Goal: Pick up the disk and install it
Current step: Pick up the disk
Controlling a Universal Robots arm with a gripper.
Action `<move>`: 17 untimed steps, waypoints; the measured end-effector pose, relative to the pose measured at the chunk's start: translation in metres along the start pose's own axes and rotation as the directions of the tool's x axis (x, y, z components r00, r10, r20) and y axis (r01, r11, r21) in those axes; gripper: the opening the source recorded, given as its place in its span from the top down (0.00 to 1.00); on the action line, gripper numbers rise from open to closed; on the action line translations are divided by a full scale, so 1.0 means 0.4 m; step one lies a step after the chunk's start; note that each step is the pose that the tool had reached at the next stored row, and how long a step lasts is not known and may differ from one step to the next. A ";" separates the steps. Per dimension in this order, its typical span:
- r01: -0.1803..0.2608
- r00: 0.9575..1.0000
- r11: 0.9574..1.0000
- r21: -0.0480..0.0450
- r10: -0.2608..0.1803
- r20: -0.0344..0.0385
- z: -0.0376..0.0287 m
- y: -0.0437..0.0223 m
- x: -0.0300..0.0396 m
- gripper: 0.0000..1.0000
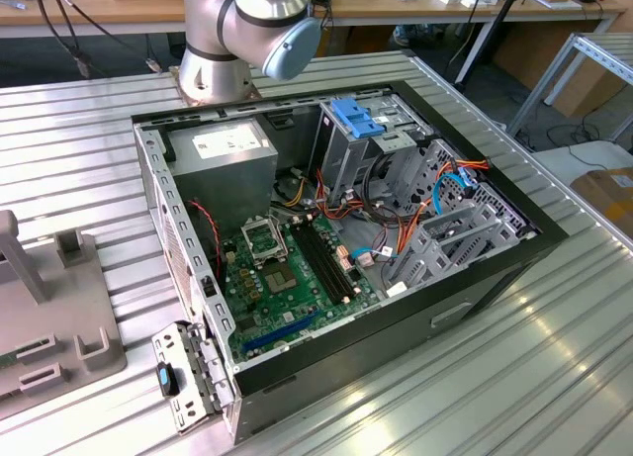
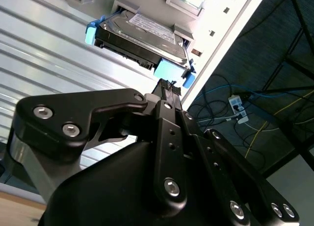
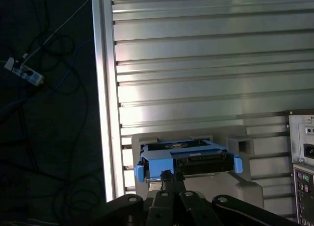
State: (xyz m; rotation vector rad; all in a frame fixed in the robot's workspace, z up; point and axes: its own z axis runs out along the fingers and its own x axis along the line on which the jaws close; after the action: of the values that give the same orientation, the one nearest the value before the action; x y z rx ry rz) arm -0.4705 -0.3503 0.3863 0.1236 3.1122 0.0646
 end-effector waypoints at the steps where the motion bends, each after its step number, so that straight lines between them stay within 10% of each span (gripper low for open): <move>1: 0.000 1.000 1.000 0.000 0.000 0.000 0.000 0.000 0.000 0.89; 17: 0.101 0.995 0.995 -0.002 -0.101 -0.004 0.000 0.000 0.003 0.89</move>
State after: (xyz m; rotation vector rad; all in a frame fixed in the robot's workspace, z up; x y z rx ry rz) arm -0.4717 -0.3502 0.3863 -0.0339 3.1165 0.0657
